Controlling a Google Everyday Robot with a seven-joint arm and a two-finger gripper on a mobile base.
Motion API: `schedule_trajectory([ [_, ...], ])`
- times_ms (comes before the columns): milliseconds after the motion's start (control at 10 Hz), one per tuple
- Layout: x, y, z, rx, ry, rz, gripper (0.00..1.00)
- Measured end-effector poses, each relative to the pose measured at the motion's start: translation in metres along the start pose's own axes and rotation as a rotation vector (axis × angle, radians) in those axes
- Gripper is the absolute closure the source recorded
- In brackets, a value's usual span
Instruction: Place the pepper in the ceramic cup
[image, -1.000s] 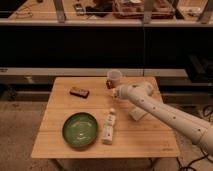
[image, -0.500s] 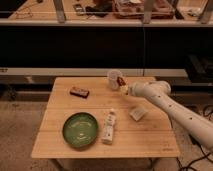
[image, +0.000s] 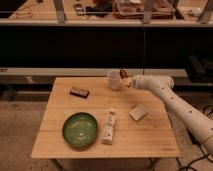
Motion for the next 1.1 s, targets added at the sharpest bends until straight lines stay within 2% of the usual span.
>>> schedule_trajectory([
  [400, 0.036, -0.014, 0.022, 0.043, 0.025, -0.033, 1.00],
  [800, 0.038, -0.028, 0.050, 0.064, -0.011, -0.076, 1.00],
  [900, 0.036, -0.031, 0.057, 0.066, -0.025, -0.084, 0.95],
  [1100, 0.035, -0.030, 0.064, 0.061, -0.039, -0.094, 0.78],
])
